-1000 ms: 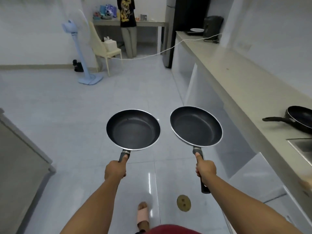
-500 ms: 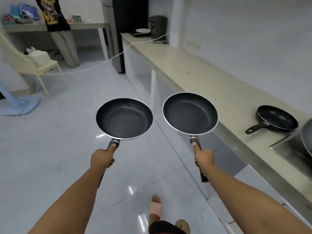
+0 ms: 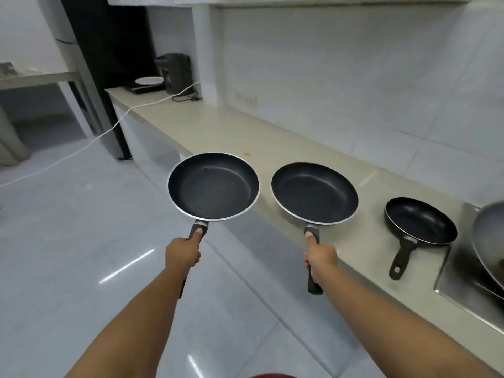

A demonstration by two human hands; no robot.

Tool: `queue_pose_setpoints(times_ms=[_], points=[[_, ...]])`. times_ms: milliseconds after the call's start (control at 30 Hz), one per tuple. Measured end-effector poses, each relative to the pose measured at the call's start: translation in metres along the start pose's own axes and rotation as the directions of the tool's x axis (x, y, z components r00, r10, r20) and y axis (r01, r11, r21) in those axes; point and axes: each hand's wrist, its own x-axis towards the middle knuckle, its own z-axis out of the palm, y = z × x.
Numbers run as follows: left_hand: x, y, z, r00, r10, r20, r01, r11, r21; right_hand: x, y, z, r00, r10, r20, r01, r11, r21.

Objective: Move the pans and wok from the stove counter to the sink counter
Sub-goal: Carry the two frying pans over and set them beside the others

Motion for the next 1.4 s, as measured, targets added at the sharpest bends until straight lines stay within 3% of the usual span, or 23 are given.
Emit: queue_pose_setpoints(times_ms=[133,400,800,1167,1400], points=[[0.051,0.032,0.036,0.997,0.026,0.078,-0.028,0.999,0.032,0.034,-0.024,0.015,0.995,0.082,-0.061,-0.076,0.993,0.095],[0.145,0.085,0.117,0.965,0.066,0.252,-0.092,0.992,0.091,0.091,-0.051,0.023,0.962,0.147,-0.229,-0.126,0.987,0.104],[0.279,0.164,0.203,0.844,0.177,0.507,-0.297,0.941,0.165,0.138,-0.076,0.08,0.867,0.269,-0.419,-0.24,0.963,0.123],[0.308,0.179,0.242,0.764,0.164,0.624,-0.358,0.912,0.199,0.149,-0.074,0.102,0.799,0.347,-0.491,-0.306,0.938,0.164],[0.309,0.186,0.251,0.754,0.141,0.642,-0.343,0.917,0.202,0.153,-0.078,0.096,0.815,0.337,-0.471,-0.308,0.941,0.141]])
